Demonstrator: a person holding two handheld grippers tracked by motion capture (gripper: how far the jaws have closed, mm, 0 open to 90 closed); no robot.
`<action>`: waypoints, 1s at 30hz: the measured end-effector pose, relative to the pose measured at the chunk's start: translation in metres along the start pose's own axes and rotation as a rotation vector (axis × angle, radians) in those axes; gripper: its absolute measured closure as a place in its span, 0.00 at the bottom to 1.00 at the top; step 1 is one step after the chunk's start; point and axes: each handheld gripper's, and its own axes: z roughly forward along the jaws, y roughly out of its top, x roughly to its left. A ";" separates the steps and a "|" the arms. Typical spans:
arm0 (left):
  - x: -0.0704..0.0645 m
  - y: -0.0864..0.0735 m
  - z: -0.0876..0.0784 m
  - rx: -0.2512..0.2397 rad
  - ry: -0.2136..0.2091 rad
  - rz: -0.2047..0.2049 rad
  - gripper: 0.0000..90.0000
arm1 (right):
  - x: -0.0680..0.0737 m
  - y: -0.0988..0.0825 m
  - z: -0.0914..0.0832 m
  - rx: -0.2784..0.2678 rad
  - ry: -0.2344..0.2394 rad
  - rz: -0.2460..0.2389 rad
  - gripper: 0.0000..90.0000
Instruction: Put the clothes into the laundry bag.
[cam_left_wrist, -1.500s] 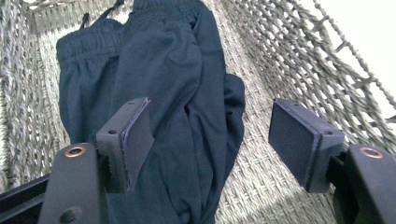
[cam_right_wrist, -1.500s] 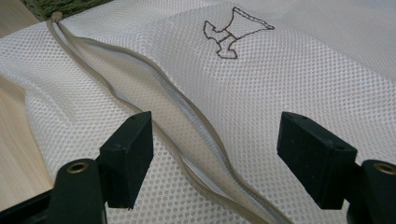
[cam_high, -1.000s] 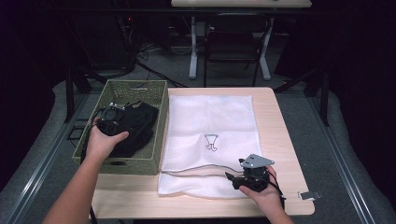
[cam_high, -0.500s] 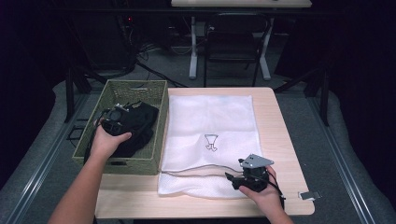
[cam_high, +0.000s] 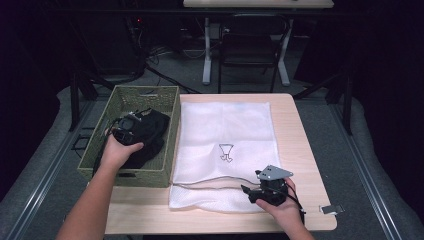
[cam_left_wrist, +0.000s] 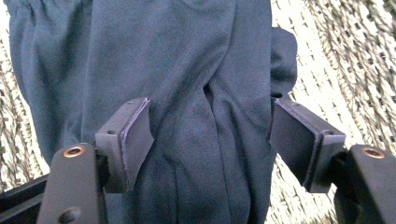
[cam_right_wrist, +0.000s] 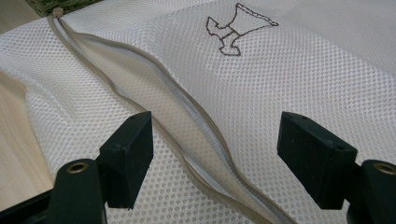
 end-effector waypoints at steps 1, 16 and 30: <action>0.000 0.000 0.001 0.011 0.001 0.001 0.32 | 0.000 0.000 0.000 0.000 0.000 0.001 0.30; -0.003 0.002 0.015 0.060 0.015 0.016 0.29 | 0.000 0.000 0.000 0.002 0.001 0.000 0.30; 0.003 0.003 0.019 0.076 0.059 -0.016 0.24 | 0.000 0.000 0.001 0.004 0.003 -0.003 0.30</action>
